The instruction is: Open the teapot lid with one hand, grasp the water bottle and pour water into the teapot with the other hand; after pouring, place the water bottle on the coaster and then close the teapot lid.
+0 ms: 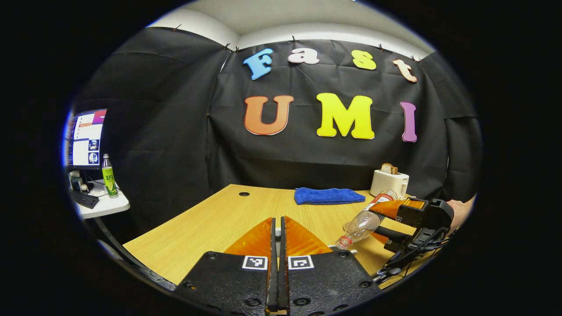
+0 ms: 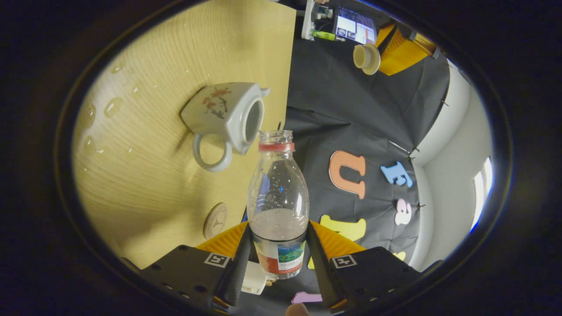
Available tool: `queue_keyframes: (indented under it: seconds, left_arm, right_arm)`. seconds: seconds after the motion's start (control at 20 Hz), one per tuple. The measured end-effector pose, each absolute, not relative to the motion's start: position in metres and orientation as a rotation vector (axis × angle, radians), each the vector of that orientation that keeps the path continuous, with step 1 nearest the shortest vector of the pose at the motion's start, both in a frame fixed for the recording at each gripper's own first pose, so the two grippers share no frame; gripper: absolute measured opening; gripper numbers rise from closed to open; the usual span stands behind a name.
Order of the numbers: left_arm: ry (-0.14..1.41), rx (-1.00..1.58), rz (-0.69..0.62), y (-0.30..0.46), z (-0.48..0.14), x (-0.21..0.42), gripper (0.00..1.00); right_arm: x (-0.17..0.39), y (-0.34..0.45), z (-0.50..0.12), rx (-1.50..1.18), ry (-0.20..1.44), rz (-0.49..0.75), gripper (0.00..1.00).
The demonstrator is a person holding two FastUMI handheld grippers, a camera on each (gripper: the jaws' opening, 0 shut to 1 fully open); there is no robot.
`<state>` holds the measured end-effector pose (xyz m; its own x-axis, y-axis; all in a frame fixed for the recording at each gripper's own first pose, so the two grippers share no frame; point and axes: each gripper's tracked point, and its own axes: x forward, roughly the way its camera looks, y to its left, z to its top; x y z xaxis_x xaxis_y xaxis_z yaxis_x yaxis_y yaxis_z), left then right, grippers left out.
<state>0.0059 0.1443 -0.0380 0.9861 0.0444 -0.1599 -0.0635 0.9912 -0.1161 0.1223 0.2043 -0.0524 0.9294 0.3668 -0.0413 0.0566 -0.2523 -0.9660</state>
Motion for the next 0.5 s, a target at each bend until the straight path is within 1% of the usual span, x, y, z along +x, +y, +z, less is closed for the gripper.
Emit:
queue_keyframes:
  seconds: [0.3, 0.5]
  left_arm:
    - [0.159, -0.121, 0.054, 0.1446, -0.0384, 0.0059, 0.03]
    - [0.157, -0.121, 0.054, 0.1453, -0.0377, 0.0048, 0.03]
  right_arm:
    - [0.1238, 0.2041, -0.0496, -1.840, -0.327, 0.293, 0.70]
    - [0.1236, 0.2049, -0.0475, -1.864, -0.337, 0.289, 0.67]
